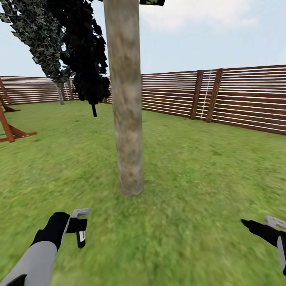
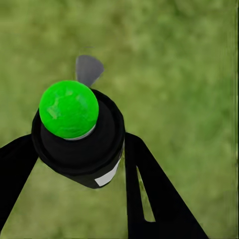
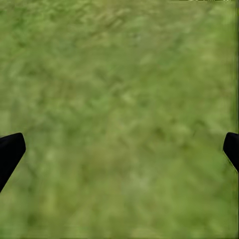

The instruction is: In the garden, pick up the pesticide atomizer on the floor and spray pesticide onto both trees until each tree trunk is fully covered.

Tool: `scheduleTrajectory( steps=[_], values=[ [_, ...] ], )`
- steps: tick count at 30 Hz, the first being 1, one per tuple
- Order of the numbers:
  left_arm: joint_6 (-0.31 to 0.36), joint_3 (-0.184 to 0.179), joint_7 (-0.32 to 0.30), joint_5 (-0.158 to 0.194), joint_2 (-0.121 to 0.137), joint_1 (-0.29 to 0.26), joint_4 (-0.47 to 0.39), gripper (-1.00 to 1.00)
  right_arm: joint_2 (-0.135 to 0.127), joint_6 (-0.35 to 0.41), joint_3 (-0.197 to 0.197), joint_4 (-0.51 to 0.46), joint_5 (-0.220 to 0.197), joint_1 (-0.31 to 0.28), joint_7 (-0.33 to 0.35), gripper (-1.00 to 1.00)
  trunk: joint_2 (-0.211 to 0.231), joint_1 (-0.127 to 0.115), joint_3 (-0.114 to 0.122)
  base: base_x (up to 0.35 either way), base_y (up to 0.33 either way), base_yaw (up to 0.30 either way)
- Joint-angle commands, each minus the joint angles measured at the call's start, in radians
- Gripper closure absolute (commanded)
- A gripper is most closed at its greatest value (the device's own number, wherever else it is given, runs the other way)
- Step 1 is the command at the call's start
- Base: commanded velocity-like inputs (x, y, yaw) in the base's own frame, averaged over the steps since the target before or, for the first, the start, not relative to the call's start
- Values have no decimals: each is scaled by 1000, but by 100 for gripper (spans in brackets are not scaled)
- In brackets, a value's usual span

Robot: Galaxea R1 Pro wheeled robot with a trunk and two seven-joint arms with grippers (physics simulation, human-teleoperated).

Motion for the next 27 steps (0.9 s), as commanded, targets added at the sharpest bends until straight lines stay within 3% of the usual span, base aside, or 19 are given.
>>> scheduleTrajectory(
  steps=[1, 9, 10, 12, 14, 17, 27],
  values=[
    [3, 5, -10, -13, -1, -10, -2, 100, -1, 6, -3, -1, 11, -1, 9, -100, 0, 0, -1, 298, -196, -104],
    [33, -5, -11, -15, -4, -87, -2, 100, -4, 12, -6, -1, 11, -1, 9, -100, 0, 0, -1, 298, -195, -233],
    [63, -23, -10, -16, -4, -94, -2, 100, -4, 13, -6, -1, 11, -1, 9, -100, 0, 0, -1, 298, -183, -205],
    [121, -106, -11, -16, -3, -104, -2, 100, -3, 15, -6, -1, 11, -1, 9, -100, 0, 0, -1, 299, -175, -83],
    [137, -164, -11, -15, -3, -106, -2, 100, -3, 17, -4, -1, 11, -1, 9, -100, 0, 0, -1, 299, -155, -29],
    [148, -205, -12, -13, -3, -107, -1, 100, -2, 21, -2, -1, 11, -1, 9, -100, 0, 0, -1, 243, -66, -7],
    [148, -207, -13, -7, -3, -107, 3, 100, -2, 21, -1, -3, 13, -1, 9, -100, 0, 0, -1, 79, -3, 0]
  ],
)
